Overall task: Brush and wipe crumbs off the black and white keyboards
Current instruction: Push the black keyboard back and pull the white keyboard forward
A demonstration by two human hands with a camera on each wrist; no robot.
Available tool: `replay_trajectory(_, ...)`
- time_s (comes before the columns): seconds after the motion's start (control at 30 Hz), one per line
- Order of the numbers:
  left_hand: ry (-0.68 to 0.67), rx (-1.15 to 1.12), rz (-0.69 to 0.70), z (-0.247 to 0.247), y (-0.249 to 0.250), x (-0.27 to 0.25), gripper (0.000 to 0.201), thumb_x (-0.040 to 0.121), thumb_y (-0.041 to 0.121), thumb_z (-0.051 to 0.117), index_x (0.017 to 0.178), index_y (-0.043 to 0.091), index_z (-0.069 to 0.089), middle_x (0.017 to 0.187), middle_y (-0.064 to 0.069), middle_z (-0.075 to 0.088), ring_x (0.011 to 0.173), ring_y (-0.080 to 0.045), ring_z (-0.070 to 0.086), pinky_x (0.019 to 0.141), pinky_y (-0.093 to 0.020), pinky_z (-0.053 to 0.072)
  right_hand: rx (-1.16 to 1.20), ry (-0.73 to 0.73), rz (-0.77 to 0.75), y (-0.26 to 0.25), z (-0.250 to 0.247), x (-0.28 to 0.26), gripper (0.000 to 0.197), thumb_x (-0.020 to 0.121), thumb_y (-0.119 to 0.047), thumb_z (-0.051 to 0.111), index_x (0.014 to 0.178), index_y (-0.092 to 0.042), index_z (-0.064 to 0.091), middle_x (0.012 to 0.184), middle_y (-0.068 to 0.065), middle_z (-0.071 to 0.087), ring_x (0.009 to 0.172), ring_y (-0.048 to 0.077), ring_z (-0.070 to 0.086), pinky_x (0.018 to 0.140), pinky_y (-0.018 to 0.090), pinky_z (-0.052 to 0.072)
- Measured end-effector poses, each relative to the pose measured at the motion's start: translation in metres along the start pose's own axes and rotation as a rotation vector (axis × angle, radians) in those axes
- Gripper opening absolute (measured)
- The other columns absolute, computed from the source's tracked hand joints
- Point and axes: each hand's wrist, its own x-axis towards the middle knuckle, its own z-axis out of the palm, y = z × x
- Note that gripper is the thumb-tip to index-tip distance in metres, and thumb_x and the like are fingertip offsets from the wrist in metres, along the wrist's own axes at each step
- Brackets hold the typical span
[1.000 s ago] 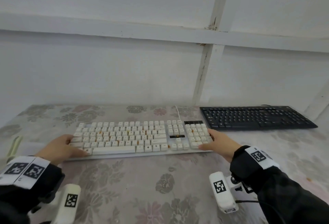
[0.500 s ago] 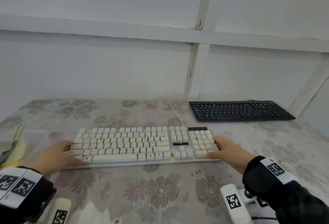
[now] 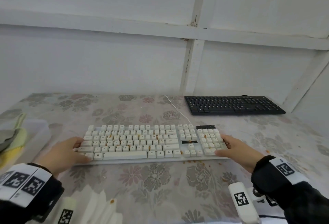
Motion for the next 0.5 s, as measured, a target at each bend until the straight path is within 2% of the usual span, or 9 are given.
replay_trajectory(0.13,-0.015,-0.010,0.018,0.001,0.004,-0.011,0.073,0.072,0.006,0.077,0.135,0.005,0.042,0.135,-0.013,0.049,0.121,-0.027,0.047,0.102,-0.034,0.031,-0.022,0.014,-0.003,-0.004,0.002,-0.003,0.036,0.087,0.001,0.062,0.105,-0.031,0.055,0.102,-0.014,0.064,0.096,0.001,0.060,0.074,0.013,0.044)
replay_trajectory(0.23,-0.005,-0.060,0.041,0.004,0.009,-0.020,0.067,0.075,0.000,0.072,0.135,0.003,0.042,0.128,-0.009,0.052,0.105,-0.019,0.048,0.090,-0.025,0.031,-0.056,0.044,0.016,-0.008,0.004,-0.004,0.031,0.088,-0.003,0.063,0.100,-0.030,0.056,0.103,-0.010,0.065,0.097,0.006,0.061,0.075,0.017,0.045)
replay_trajectory(0.3,-0.004,-0.089,0.064,0.005,0.010,-0.023,0.061,0.076,-0.002,0.070,0.132,0.003,0.045,0.119,-0.007,0.055,0.096,-0.014,0.046,0.084,-0.022,0.029,-0.090,0.070,0.042,-0.015,0.009,-0.007,0.027,0.088,-0.007,0.063,0.109,-0.022,0.057,0.112,-0.001,0.064,0.103,0.015,0.059,0.084,0.025,0.045)
replay_trajectory(0.4,-0.041,-0.094,0.083,0.001,0.011,-0.026,0.062,0.078,0.001,0.069,0.133,0.005,0.043,0.120,-0.005,0.055,0.093,-0.010,0.047,0.084,-0.021,0.031,-0.152,0.134,0.039,-0.039,0.019,-0.013,0.033,0.088,-0.003,0.061,0.121,-0.004,0.053,0.124,0.018,0.058,0.110,0.026,0.055,0.090,0.032,0.042)
replay_trajectory(0.47,-0.100,-0.102,0.080,-0.004,0.010,-0.026,0.066,0.079,0.006,0.070,0.137,0.007,0.038,0.121,0.000,0.052,0.097,-0.009,0.048,0.084,-0.019,0.033,-0.206,0.168,-0.013,-0.056,0.030,-0.014,0.037,0.089,-0.001,0.059,0.125,0.005,0.050,0.125,0.019,0.054,0.104,0.024,0.056,0.086,0.025,0.043)
replay_trajectory(0.5,-0.117,-0.084,0.092,-0.006,0.010,-0.027,0.071,0.080,0.012,0.071,0.140,0.010,0.034,0.130,0.000,0.050,0.106,-0.012,0.049,0.090,-0.021,0.036,-0.228,0.163,-0.039,-0.066,0.038,-0.013,0.039,0.090,-0.003,0.059,0.127,0.004,0.049,0.125,0.017,0.054,0.100,0.021,0.055,0.084,0.021,0.043)
